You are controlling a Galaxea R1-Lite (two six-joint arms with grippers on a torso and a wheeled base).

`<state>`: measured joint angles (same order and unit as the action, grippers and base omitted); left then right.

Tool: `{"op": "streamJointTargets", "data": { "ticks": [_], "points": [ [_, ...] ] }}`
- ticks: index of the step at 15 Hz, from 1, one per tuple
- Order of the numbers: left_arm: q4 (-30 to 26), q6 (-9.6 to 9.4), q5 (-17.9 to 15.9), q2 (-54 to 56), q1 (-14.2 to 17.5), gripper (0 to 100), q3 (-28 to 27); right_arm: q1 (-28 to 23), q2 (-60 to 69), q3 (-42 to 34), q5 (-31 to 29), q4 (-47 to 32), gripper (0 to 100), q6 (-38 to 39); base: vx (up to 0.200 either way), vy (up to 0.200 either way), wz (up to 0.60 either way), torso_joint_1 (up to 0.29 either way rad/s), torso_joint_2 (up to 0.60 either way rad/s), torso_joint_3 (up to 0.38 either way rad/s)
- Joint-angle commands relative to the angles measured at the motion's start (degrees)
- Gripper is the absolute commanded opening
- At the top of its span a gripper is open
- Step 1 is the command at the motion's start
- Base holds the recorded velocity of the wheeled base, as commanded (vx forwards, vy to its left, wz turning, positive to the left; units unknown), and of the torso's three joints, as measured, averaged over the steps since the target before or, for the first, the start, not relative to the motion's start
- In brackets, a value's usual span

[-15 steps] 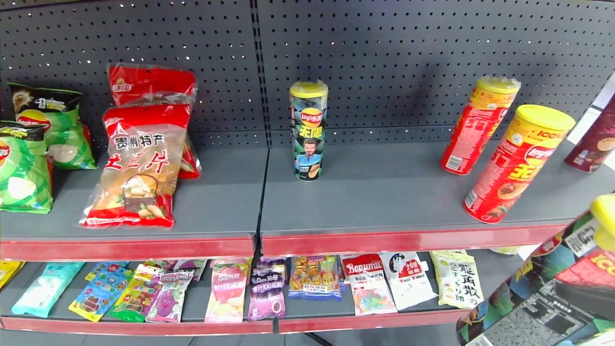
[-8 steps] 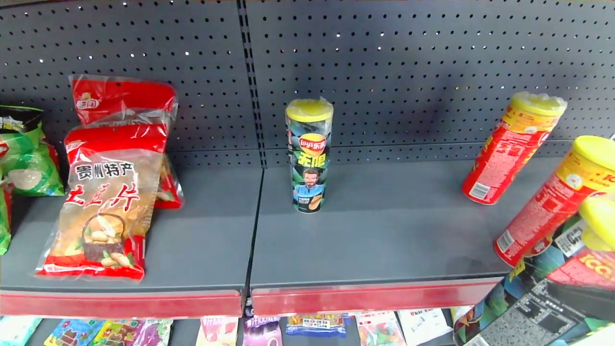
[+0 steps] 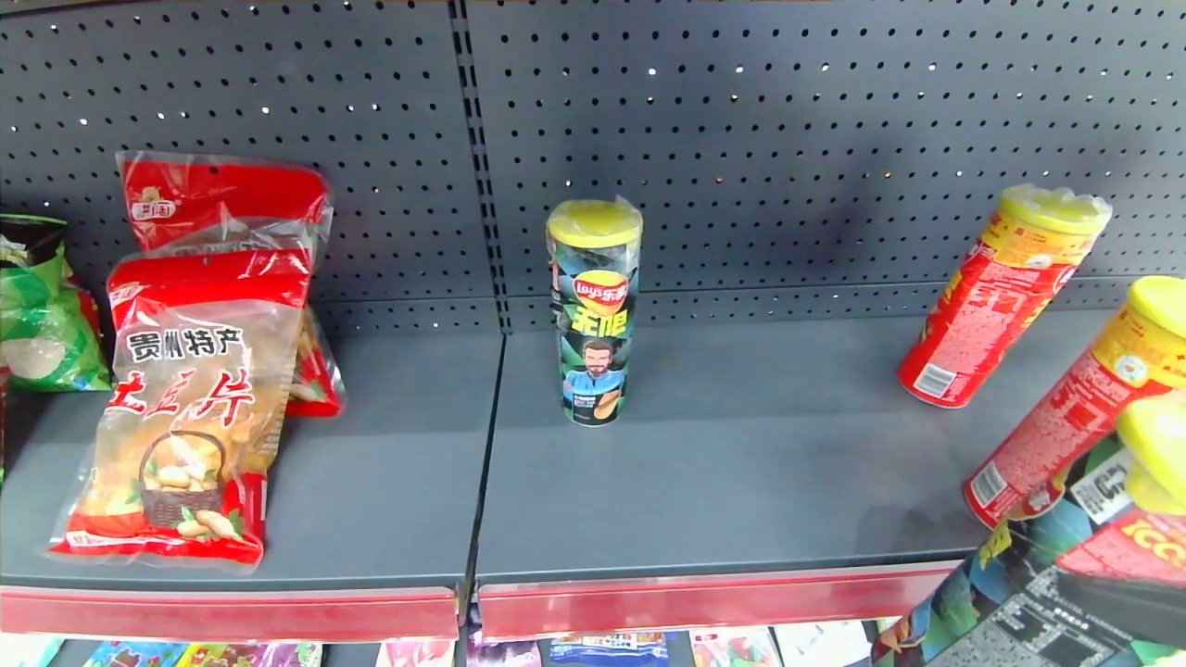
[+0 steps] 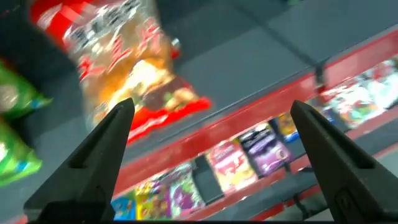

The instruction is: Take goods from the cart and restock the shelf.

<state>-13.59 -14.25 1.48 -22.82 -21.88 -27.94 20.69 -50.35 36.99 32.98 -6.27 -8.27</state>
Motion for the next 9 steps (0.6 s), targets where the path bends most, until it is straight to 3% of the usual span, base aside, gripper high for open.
{"op": "streamJointTargets", "data": {
  "ticks": [1, 2, 3, 5, 6, 9],
  "points": [
    [6.47, 2.03, -4.99, -9.61, 0.00, 100, -0.80, 0.32, 0.25, -0.42, -0.02, 0.11, 0, 0.00, 0.000, 0.000, 0.00, 0.000, 0.00, 0.000],
    [9.81, 2.30, -6.57, -13.13, 0.00, 100, -0.89, 0.32, 0.34, -0.42, 0.07, 0.11, 0, 0.00, 0.000, 0.000, 0.00, 0.000, 0.00, 0.000],
    [15.09, 3.70, -9.82, -20.86, 0.00, 100, -2.47, 0.93, 0.60, 0.02, -0.02, 0.11, 0, -0.17, 0.000, 0.000, 0.00, 0.000, 0.00, 0.000],
    [17.99, 7.22, -19.76, -28.77, 0.00, 100, -4.67, 2.16, 1.48, -0.07, -0.63, 0.03, 0, -1.93, 0.000, 0.000, 0.00, 0.000, 0.00, 0.000],
    [19.83, 8.19, -23.01, -31.23, 0.26, 100, -5.46, 2.34, 2.01, -0.42, -1.16, 0.11, 0, -2.55, 0.000, 0.000, 0.00, 0.000, 0.00, 0.000],
    [31.26, 8.01, -23.71, -45.03, 0.26, 100, -8.62, 2.34, 2.80, 0.89, -2.65, 0.11, 0, -3.51, 0.000, 0.000, 0.00, 0.000, 0.00, 0.000]
  ]
}}
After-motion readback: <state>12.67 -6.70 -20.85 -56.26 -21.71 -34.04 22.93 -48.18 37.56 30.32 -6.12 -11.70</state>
